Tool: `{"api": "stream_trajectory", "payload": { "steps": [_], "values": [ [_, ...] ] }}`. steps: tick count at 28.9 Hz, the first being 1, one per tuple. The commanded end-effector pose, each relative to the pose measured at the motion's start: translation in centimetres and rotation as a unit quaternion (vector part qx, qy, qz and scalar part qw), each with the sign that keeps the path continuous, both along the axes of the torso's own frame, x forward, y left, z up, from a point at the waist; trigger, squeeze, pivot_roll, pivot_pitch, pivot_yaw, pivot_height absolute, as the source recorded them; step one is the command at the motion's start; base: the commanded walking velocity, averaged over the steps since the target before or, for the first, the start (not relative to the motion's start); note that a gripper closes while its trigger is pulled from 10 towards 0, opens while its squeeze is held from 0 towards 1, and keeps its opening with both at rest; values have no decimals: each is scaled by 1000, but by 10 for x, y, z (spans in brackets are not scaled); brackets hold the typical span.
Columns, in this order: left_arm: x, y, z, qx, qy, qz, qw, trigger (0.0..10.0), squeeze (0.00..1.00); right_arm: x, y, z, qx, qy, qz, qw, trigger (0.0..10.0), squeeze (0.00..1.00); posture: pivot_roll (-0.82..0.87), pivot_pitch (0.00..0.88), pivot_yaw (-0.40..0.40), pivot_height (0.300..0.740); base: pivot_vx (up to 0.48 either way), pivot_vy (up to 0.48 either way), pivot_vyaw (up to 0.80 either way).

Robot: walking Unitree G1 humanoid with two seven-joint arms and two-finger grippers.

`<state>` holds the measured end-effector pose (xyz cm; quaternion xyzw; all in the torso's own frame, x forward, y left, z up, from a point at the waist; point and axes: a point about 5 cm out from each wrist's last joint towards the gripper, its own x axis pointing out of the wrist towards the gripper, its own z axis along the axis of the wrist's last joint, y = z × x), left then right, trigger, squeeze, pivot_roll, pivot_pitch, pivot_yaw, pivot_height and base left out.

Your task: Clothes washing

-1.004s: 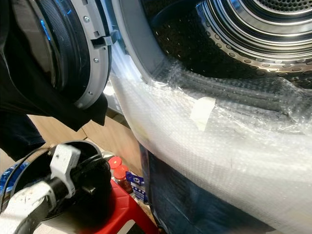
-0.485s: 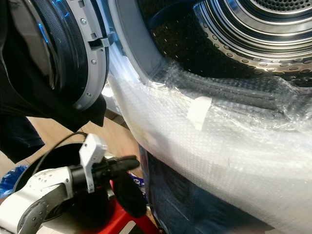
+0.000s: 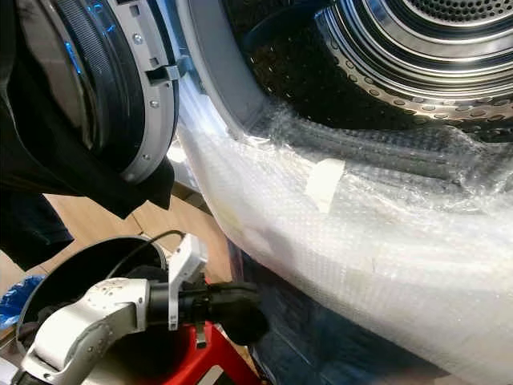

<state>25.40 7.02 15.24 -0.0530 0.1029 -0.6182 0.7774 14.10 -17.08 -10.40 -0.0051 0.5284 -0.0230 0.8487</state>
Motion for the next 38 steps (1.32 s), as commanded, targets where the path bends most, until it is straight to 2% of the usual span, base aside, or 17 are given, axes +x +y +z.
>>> {"api": "stream_trajectory", "payload": {
  "steps": [1, 3, 6, 12, 16, 21, 23, 30, 33, 38],
  "values": [
    [4, -4, 1, 7, -16, -8, 1000, 0, 0, -1, 6, -1, 7, 5, 5, 1000, 10000, 0, 86, 0, 150, 740, 0, 0, 0],
    [6, -10, 1, 5, -18, -11, 1000, 0, 0, -1, 6, -1, 8, 4, 3, 1000, 10000, 0, 86, 0, 150, 740, 0, 0, 0],
    [12, -16, -9, 27, -22, -17, 999, 0, 0, -1, 6, -1, 10, 3, -1, 1000, 10000, 0, 68, 0, 157, 740, 0, 0, 0],
    [18, -10, -26, 71, -24, -5, 997, 0, 0, -1, 6, -1, 12, 0, -13, 1000, 10000, 0, 57, 0, 162, 740, 0, 0, 0],
    [22, 2, -50, 113, -2, 12, 994, 0, 0, -3, 5, -1, 12, 3, -17, 1000, 10000, 0, 62, 22, 167, 740, 0, 0, 0],
    [24, 9, -60, 142, -1, 12, 990, 0, 0, -5, 2, -2, 9, 5, -17, 1000, 10000, 0, 61, 22, 163, 740, 0, 0, 0],
    [21, 14, -78, 181, 6, 7, 983, 0, 0, -5, -1, -2, 8, 3, -23, 1000, 10000, 0, 50, 22, 161, 740, 0, 0, 0],
    [18, 28, -96, 187, 38, 48, 980, 0, 0, -3, -9, 0, 2, -5, -33, 999, 10000, 0, 41, 37, 153, 740, 0, 0, 0],
    [10, 33, -102, 195, 42, 41, 979, 0, 0, -2, -14, 1, -5, -8, -1, 1000, 10000, 0, 73, 36, 136, 740, 0, 0, 0],
    [9, 33, -102, 188, 45, 47, 980, 0, 0, -1, -17, 2, -5, -14, 8, 1000, 10000, 0, 87, 44, 122, 740, 0, 0, 0]
  ]
}}
